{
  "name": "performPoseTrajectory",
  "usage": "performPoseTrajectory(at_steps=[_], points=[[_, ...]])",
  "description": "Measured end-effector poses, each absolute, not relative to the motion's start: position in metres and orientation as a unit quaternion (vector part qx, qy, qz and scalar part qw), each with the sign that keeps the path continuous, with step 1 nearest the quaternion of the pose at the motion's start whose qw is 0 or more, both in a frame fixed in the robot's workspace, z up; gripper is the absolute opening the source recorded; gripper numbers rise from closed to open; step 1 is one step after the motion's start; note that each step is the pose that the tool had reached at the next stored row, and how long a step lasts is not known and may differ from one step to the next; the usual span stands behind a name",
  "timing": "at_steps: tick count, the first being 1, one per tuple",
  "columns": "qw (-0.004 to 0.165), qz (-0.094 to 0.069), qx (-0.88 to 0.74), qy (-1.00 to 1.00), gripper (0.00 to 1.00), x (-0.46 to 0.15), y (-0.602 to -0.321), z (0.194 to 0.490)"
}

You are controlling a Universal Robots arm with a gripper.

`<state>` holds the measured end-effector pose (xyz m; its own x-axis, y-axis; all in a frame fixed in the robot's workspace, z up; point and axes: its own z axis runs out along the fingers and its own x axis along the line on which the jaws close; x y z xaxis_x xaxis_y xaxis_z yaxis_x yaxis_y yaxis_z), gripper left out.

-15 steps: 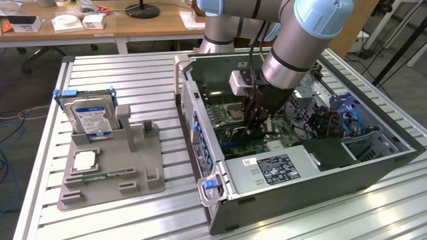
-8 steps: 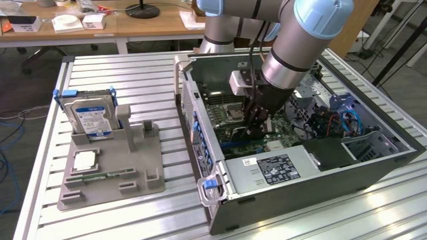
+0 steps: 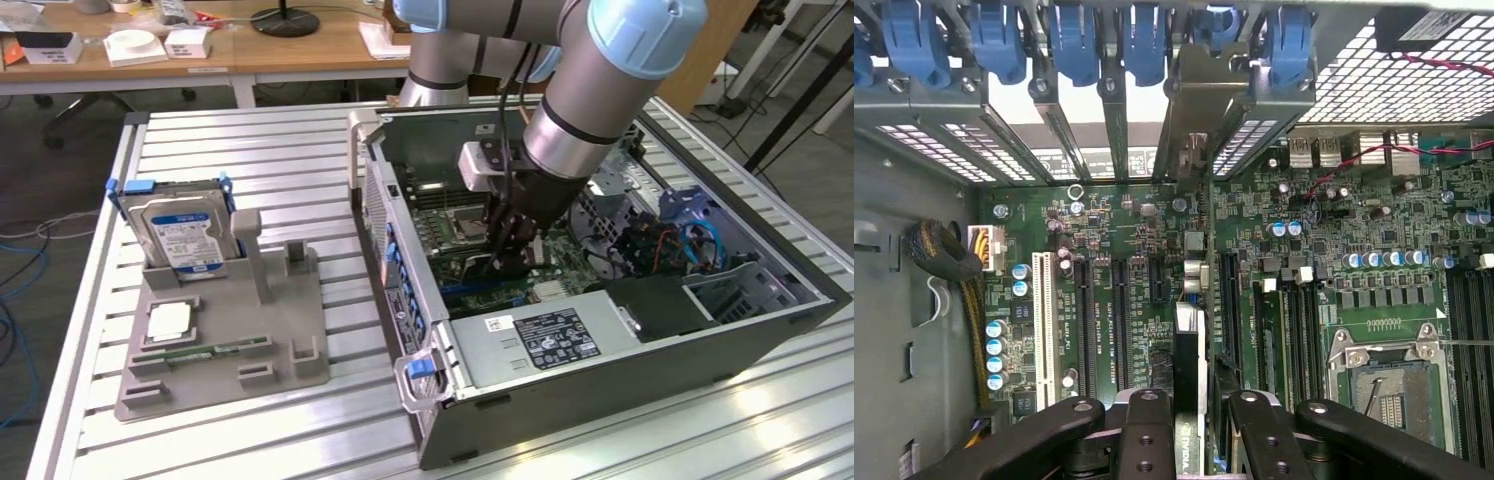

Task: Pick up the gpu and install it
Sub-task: 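Insert the gpu into the slot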

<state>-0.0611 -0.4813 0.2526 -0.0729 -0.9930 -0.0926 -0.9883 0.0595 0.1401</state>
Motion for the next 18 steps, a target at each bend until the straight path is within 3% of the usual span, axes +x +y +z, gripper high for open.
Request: performPoseTrajectory(at_steps=[18], points=[[0.014,-0.083,0.681,-0.727,0.26,-0.0611,-0.4792,0.2549]])
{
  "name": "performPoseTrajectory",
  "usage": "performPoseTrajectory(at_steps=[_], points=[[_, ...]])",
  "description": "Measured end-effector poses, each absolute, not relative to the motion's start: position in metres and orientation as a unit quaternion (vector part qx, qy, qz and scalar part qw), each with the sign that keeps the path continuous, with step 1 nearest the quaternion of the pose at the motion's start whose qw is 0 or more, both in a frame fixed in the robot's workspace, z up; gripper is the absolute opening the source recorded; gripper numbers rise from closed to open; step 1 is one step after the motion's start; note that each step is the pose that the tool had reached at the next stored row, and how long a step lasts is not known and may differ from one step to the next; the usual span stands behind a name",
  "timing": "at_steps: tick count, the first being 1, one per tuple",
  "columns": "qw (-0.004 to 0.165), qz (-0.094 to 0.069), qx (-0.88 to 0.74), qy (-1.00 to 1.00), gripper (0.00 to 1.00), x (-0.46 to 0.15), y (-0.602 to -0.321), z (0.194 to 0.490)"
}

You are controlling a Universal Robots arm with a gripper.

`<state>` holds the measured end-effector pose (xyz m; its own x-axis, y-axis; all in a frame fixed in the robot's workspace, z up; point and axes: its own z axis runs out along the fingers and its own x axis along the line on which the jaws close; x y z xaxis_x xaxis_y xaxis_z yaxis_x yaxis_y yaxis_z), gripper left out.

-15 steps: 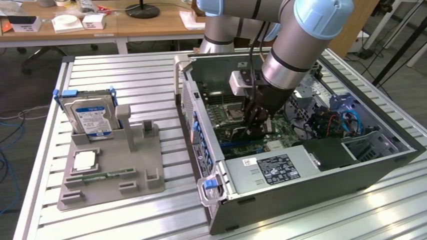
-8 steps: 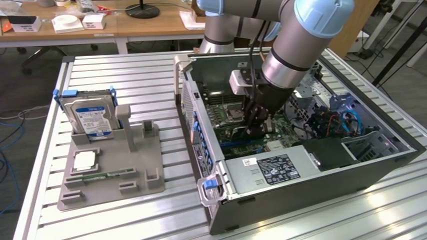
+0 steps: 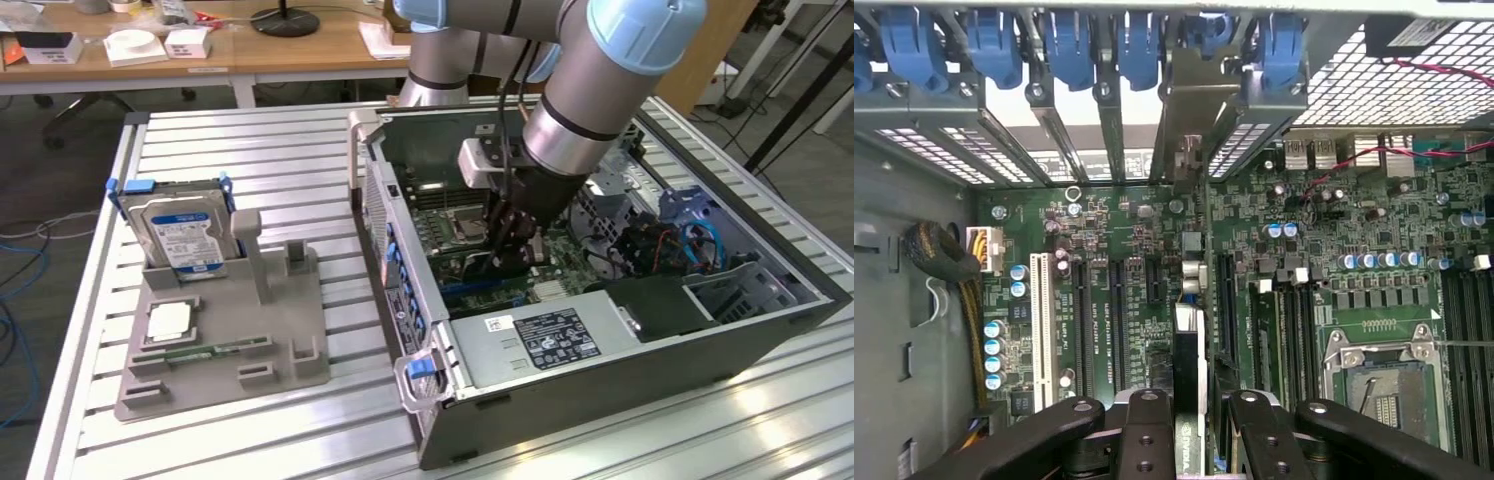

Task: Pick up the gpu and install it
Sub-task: 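Insert the gpu into the slot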

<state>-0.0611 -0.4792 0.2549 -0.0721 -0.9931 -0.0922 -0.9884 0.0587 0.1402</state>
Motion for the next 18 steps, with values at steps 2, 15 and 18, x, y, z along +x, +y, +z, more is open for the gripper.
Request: performPoseTrajectory(at_steps=[2,15,18], points=[[0.014,-0.083,0.681,-0.727,0.26,-0.0611,-0.4792,0.2538],[0.014,-0.083,0.681,-0.727,0.26,-0.0611,-0.4759,0.2487],[0.014,-0.083,0.682,-0.727,0.26,-0.0612,-0.4758,0.247]])
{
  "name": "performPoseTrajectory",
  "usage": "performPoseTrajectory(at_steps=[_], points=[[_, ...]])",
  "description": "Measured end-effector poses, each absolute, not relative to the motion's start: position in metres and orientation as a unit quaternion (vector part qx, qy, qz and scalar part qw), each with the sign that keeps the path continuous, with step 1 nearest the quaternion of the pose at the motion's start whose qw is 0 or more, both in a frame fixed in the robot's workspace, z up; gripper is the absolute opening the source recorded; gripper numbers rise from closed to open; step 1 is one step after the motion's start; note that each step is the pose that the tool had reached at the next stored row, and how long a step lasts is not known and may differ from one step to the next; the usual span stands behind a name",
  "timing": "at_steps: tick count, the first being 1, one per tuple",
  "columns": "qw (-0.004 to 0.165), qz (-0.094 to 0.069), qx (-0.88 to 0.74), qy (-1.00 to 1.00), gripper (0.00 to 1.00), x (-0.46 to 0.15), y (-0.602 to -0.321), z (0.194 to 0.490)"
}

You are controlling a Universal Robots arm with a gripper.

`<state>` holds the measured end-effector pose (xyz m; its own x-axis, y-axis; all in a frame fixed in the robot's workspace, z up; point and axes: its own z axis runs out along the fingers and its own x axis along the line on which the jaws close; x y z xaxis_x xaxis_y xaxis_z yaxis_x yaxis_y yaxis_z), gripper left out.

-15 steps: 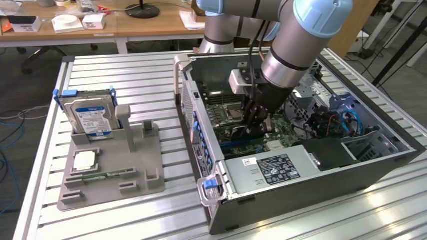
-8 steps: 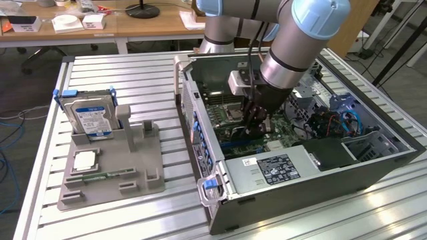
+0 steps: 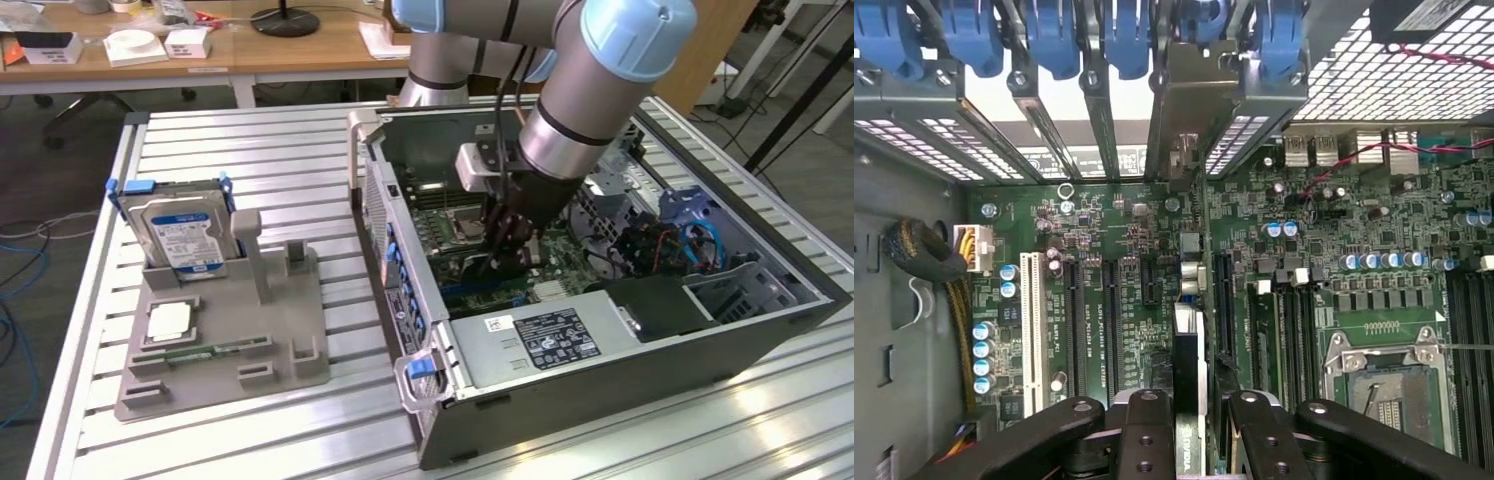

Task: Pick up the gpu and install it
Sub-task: 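Insert the gpu into the slot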

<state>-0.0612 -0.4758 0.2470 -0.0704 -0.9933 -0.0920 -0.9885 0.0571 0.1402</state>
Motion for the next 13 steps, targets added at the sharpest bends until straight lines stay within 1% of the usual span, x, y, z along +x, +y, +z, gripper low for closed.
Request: performPoseTrajectory(at_steps=[13], points=[[0.014,-0.083,0.682,-0.727,0.26,-0.0612,-0.4758,0.2448]])
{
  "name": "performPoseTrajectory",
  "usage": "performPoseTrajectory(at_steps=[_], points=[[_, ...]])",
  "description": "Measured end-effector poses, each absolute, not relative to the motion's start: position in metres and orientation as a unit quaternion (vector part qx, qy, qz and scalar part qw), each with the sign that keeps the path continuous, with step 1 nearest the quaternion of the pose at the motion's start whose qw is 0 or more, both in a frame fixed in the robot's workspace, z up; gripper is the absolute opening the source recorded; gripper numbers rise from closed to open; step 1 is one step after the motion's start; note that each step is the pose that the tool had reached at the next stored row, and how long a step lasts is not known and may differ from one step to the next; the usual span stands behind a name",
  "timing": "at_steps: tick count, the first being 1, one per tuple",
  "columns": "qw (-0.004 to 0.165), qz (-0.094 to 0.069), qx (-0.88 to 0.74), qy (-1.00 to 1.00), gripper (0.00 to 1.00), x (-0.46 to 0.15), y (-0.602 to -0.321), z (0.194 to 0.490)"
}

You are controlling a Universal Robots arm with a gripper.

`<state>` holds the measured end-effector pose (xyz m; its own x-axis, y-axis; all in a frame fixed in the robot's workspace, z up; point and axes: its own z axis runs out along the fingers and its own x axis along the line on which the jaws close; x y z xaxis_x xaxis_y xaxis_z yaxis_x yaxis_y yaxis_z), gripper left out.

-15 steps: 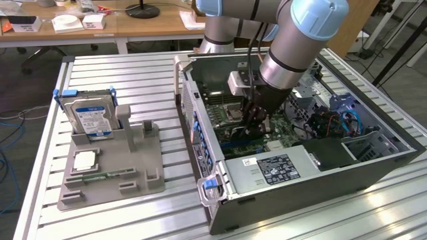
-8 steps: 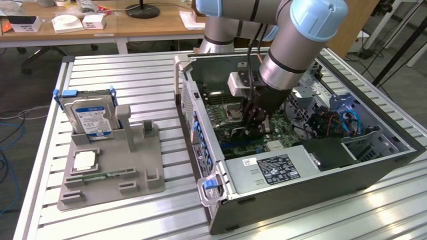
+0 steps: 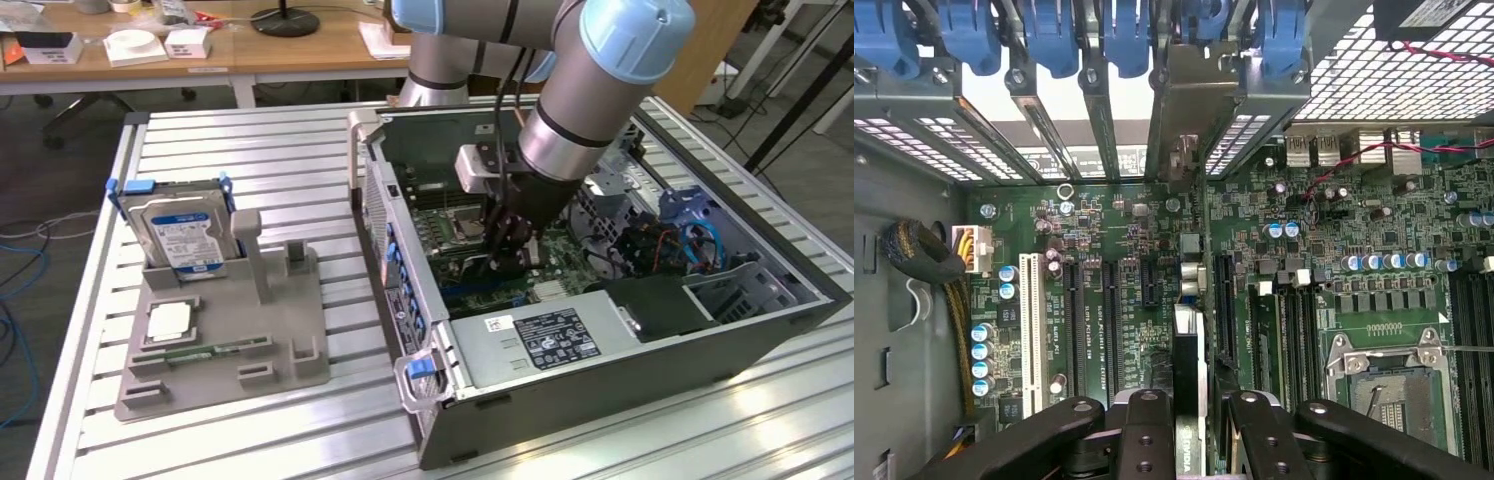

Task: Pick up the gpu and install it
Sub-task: 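Insert the gpu into the slot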

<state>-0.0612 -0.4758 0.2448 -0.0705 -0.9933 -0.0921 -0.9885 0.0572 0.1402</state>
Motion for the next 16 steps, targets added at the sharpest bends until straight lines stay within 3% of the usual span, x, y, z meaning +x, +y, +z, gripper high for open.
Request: performPoseTrajectory(at_steps=[16], points=[[0.015,-0.082,0.682,-0.727,0.26,-0.0569,-0.48,0.2445]])
